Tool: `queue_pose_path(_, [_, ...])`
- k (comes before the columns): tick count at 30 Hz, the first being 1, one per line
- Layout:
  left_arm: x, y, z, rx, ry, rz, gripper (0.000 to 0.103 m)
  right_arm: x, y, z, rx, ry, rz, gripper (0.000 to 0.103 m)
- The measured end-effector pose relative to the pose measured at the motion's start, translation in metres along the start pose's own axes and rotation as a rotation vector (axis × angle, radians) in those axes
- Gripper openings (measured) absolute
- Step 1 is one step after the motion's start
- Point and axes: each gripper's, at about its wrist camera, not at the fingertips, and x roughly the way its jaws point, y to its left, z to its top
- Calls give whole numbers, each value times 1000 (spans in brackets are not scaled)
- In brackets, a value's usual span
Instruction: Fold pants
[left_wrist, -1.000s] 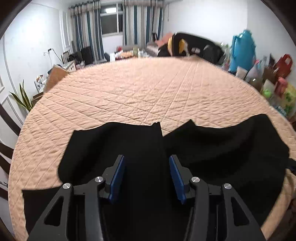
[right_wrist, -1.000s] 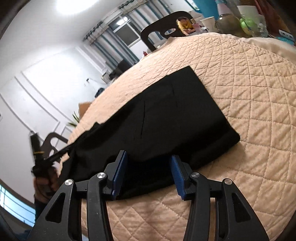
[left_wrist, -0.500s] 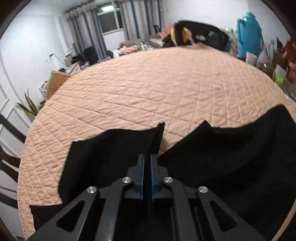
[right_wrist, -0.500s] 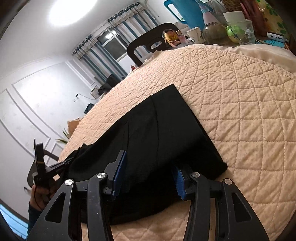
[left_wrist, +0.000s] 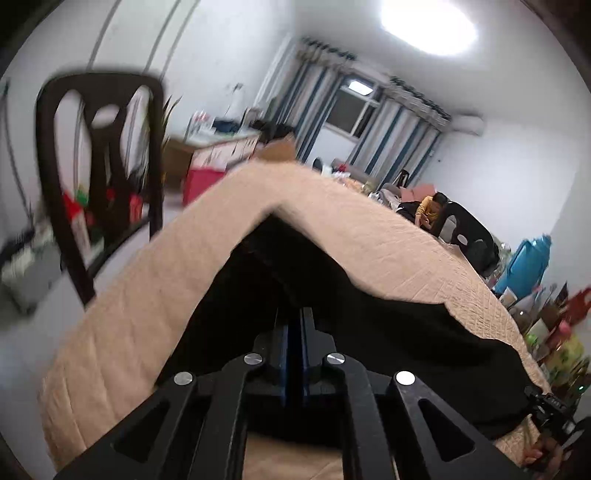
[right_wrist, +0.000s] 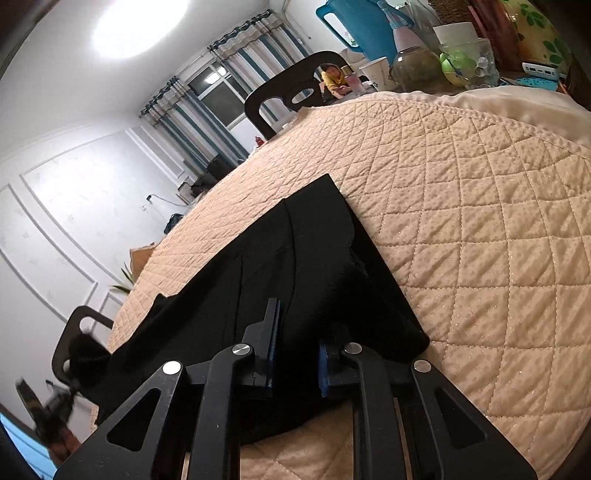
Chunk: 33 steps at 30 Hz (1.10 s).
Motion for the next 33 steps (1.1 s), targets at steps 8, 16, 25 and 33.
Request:
queue_pose_path(8, [18,16,-17,-164,35,-69,47,-1,-4,0,27,14,12,17])
queue_pose_path(16, [36,7,-7,-102,54,21,4,1,4,7,7,7,-6,15])
queue_pose_path(25, [-13,4,-12,-49,6,13,4,-34,10,13,-8,-24,12,10])
queue_pose_path(33, [8,18,-22,-80,111,98,9,-17,-6,4,8,46,-36,12])
